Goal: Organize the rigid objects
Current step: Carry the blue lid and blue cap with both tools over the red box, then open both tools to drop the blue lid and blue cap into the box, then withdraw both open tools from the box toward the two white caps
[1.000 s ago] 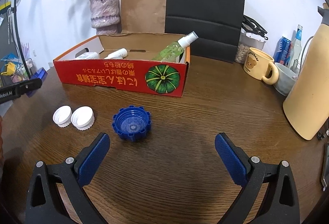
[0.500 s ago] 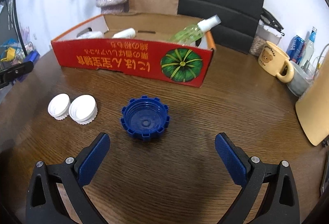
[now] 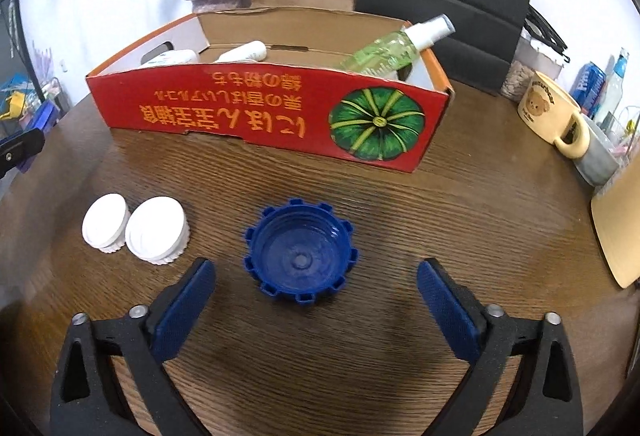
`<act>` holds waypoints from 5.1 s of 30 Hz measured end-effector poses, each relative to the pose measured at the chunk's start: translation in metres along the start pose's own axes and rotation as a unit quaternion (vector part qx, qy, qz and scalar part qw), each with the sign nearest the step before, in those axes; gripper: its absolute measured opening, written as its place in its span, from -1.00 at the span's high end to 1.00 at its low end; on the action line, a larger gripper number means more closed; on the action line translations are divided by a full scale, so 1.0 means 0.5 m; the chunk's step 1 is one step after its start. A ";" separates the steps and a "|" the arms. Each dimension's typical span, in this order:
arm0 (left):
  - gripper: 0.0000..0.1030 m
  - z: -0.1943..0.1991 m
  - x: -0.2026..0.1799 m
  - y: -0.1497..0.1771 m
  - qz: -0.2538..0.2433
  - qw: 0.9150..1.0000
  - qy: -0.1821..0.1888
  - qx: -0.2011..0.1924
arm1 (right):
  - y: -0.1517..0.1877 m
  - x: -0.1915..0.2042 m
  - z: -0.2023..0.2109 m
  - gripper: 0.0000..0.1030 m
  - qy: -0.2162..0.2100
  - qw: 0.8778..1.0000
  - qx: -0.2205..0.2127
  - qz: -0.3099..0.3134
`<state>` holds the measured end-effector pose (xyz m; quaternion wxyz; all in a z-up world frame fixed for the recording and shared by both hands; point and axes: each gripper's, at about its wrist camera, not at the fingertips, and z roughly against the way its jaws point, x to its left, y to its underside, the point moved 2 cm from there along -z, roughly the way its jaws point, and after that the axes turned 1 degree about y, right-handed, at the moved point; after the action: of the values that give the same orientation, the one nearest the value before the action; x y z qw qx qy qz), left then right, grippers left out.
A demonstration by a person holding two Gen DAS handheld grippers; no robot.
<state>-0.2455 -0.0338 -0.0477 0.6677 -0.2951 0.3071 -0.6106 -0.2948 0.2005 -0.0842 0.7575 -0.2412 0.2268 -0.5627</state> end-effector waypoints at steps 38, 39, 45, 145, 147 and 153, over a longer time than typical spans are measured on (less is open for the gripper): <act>-0.23 0.062 -0.047 -0.048 -0.015 0.999 0.009 -0.044 | -0.053 0.066 0.140 -0.10 -0.018 0.993 -0.120 -0.005; -0.23 0.063 -0.050 -0.052 -0.016 0.999 0.010 -0.046 | -0.056 0.066 0.142 -0.10 -0.018 0.992 -0.123 -0.006; -0.23 0.063 -0.066 -0.078 -0.017 0.998 0.012 -0.054 | -0.085 0.066 0.154 -0.10 -0.022 0.990 -0.139 -0.006; -1.00 -0.241 -0.086 -0.280 -0.005 0.998 -0.035 -0.049 | -0.311 -0.025 -0.077 -0.81 -0.003 0.991 -0.134 0.005; -1.00 -0.238 -0.085 -0.280 -0.004 0.998 -0.037 -0.051 | -0.311 -0.025 -0.076 -0.81 -0.003 0.991 -0.135 0.004; -1.00 -0.231 -0.086 -0.274 -0.002 0.998 -0.026 -0.051 | -0.306 -0.019 -0.074 -0.81 -0.007 0.991 -0.133 0.008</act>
<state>-0.4243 -0.0039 -0.0137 0.6585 -0.3454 0.3200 -0.5871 -0.4335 0.1673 -0.0175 0.7248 -0.3420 0.2958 -0.5198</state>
